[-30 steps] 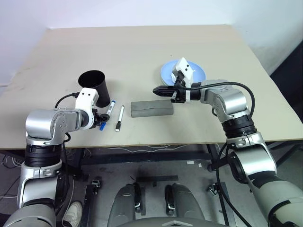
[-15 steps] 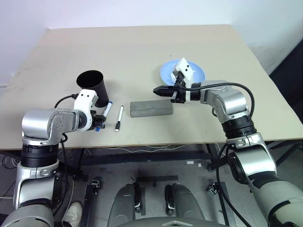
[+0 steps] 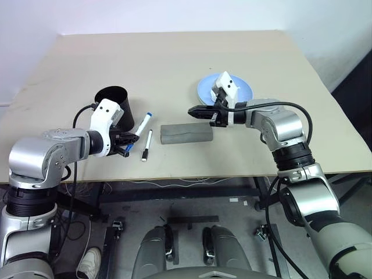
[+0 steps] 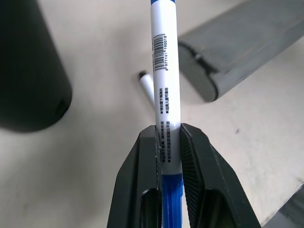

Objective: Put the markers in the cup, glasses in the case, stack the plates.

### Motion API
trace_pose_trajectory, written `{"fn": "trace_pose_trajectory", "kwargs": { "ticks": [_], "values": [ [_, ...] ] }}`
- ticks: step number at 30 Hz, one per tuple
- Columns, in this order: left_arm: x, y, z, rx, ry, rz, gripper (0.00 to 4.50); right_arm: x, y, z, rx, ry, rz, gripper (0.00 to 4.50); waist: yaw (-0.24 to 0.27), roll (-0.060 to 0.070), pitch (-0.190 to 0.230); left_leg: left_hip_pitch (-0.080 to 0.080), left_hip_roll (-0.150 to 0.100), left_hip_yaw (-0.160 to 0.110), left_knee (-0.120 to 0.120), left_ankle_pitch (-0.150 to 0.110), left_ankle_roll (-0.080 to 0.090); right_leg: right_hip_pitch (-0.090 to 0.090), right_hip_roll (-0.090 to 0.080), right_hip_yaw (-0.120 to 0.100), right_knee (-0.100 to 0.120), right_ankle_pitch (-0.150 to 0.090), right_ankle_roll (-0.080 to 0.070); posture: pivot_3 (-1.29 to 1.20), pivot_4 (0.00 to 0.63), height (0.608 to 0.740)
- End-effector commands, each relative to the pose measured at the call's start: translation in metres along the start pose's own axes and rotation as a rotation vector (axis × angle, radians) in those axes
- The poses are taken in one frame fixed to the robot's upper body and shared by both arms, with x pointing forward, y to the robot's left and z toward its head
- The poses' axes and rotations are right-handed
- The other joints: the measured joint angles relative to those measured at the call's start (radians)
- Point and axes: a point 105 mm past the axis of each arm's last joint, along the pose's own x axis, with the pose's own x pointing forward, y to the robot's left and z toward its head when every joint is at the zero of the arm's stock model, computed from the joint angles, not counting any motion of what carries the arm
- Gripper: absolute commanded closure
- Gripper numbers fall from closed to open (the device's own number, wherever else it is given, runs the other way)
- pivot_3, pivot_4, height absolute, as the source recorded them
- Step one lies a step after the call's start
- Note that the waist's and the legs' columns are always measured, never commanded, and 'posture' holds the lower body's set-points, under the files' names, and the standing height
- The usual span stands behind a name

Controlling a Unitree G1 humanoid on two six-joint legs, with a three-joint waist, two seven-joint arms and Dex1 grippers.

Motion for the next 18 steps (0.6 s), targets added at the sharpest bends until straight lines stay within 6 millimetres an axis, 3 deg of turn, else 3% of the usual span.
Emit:
{"fn": "trace_pose_trajectory", "kwargs": {
  "ticks": [1, 11, 15, 18],
  "values": [
    [-0.008, -0.013, 0.032, 0.151, -0.186, -0.037, 4.24, -0.007, 0.002, 0.017, -0.037, -0.064, 0.006, 4.45, 0.0, 0.0, 0.0, 0.0, 0.0, 0.0, 0.0, 0.0, 0.0, 0.0, 0.0, 0.0, 0.0, 0.0, 0.0, 0.0, 0.15, 0.71],
    [-0.03, -0.033, 0.093, 0.292, -0.658, -0.09, 4.24, -0.009, 0.01, 0.025, -0.041, -0.113, 0.024, 4.45, 0.004, 0.0, 0.0, 0.0, 0.0, 0.0, 0.0, 0.0, 0.005, 0.001, 0.001, 0.0, 0.0, 0.0, 0.0, 0.0, 0.15, 0.71],
    [-0.034, -0.021, 0.107, 0.305, -0.749, -0.001, 4.24, -0.011, 0.01, 0.027, -0.031, -0.126, 0.021, 4.45, 0.004, 0.0, 0.0, 0.0, 0.0, 0.0, 0.001, 0.0, 0.006, 0.001, 0.001, 0.0, 0.0, 0.0, 0.001, 0.0, 0.15, 0.71],
    [-0.038, -0.006, 0.116, 0.391, -0.82, 0.122, 4.24, -0.023, 0.01, 0.043, 0.016, -0.226, 0.042, 4.45, 0.005, 0.0, 0.0, 0.001, 0.0, 0.0, 0.001, 0.0, 0.007, 0.002, 0.002, -0.001, 0.0, 0.001, 0.002, 0.0, 0.15, 0.71]
  ]
}}
